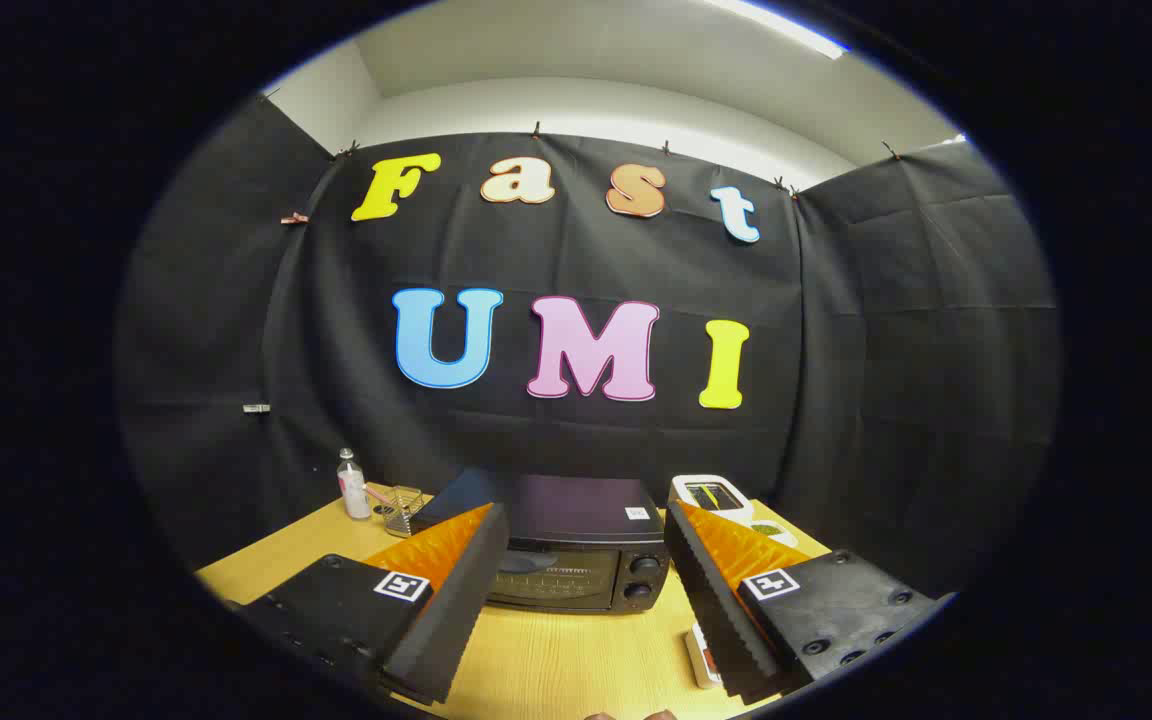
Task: Open the toaster oven, put the food inside, and close the toaster oven door.
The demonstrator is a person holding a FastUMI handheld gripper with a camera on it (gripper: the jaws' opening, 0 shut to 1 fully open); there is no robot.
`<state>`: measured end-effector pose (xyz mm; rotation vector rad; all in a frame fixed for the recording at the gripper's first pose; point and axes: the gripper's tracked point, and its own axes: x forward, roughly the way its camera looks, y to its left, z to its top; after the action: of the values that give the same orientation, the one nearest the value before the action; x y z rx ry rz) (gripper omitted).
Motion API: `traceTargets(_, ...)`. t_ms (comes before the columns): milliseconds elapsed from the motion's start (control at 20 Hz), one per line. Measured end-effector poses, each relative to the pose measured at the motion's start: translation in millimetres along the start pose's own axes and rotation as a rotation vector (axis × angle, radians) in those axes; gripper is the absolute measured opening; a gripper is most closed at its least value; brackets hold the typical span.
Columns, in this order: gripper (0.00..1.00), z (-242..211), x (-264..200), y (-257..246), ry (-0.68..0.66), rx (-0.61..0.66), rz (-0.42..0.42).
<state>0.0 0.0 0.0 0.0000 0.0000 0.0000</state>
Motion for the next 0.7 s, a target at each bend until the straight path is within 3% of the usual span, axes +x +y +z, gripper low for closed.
traceTargets(700, 0.97, -14.9, 10.9, 38.7, 0.043, 0.006, 0.015)
